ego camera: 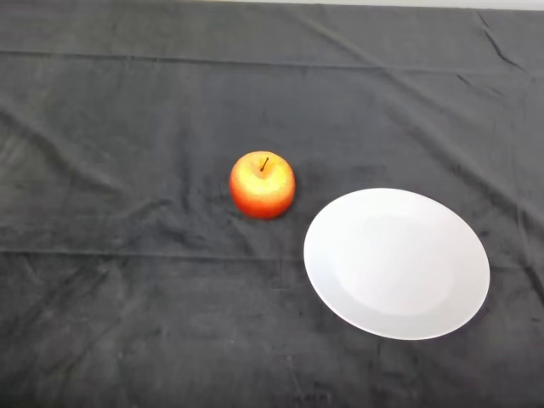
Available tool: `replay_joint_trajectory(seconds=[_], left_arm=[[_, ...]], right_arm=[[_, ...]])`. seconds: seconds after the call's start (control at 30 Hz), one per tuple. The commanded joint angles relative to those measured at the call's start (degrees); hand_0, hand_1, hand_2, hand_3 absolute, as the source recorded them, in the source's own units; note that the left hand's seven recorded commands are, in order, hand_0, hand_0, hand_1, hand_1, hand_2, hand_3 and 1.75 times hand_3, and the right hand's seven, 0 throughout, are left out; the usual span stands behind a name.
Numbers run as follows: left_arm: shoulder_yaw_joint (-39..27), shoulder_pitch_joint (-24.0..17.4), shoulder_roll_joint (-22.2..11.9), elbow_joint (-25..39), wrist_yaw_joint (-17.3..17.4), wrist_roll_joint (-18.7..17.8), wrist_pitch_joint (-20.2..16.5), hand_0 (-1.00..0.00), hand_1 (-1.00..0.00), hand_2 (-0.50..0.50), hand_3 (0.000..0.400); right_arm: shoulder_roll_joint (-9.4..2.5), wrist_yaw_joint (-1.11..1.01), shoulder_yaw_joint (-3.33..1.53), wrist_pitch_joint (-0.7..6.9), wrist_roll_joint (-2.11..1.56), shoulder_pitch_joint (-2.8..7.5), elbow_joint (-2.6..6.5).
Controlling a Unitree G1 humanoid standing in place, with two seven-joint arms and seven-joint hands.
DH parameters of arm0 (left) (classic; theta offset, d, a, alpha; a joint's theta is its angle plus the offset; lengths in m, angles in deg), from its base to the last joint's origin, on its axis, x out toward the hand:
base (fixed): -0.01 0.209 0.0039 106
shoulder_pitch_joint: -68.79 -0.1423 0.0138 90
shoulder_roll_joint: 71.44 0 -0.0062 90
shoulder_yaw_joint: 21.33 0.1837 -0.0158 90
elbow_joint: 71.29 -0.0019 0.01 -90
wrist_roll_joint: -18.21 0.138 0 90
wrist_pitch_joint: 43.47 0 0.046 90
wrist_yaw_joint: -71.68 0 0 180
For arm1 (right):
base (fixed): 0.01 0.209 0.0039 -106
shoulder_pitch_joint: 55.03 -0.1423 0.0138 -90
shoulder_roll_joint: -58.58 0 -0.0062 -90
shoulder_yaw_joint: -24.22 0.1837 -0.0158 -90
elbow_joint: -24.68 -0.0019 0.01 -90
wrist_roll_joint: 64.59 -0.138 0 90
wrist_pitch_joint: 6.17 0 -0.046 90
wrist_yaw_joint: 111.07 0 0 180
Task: Move the apple to the plate
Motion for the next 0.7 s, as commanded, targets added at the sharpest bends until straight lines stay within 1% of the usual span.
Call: replay_joint_trajectory(seconds=[0.03,0.7], left_arm=[[-2.1,-1.0,1.3,2.8,-0.5,1.0,0.1,0.00,0.00,0.00,0.000],[-2.0,-0.8,1.8,3.3,-1.0,4.1,0.0,0.00,0.00,0.00,0.000]], right_arm=[[-2.67,-0.57,-1.31,0.74,1.23,4.29,1.90],[-2.67,-0.59,-1.29,0.80,1.21,4.34,1.79]])
